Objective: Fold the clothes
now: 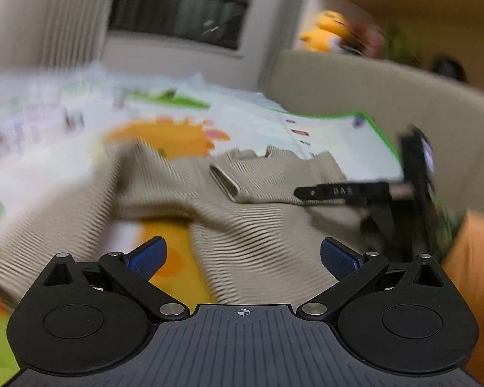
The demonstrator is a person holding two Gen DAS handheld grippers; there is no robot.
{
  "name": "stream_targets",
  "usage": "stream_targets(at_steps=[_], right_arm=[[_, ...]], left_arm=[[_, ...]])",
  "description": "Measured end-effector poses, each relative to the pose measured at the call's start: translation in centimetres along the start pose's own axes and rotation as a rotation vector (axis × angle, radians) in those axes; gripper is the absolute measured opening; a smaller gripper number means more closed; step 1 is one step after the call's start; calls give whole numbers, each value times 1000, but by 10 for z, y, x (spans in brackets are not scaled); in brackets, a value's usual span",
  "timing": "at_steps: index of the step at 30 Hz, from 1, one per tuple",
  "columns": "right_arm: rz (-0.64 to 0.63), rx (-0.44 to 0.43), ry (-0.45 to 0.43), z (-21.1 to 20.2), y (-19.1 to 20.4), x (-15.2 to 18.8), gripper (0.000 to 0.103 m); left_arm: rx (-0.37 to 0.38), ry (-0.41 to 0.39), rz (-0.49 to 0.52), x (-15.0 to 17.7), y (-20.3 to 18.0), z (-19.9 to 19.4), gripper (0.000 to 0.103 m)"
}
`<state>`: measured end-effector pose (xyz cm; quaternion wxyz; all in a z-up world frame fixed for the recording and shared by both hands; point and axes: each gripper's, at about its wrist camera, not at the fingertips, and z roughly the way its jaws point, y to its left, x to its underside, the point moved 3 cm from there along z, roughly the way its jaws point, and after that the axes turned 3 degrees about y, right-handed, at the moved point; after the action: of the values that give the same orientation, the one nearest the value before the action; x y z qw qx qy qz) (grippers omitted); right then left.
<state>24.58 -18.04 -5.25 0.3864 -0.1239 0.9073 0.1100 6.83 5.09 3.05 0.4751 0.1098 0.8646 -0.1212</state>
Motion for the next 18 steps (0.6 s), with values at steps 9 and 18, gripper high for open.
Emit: stream_targets(at_steps=[9, 18], right_arm=[[-35, 13, 32, 1, 6, -1, 103], [-51, 33, 18, 0, 9, -1, 103]], left_arm=[[-366, 80, 229, 7, 73, -35, 96], [-354, 142, 210, 20, 89, -28, 84]])
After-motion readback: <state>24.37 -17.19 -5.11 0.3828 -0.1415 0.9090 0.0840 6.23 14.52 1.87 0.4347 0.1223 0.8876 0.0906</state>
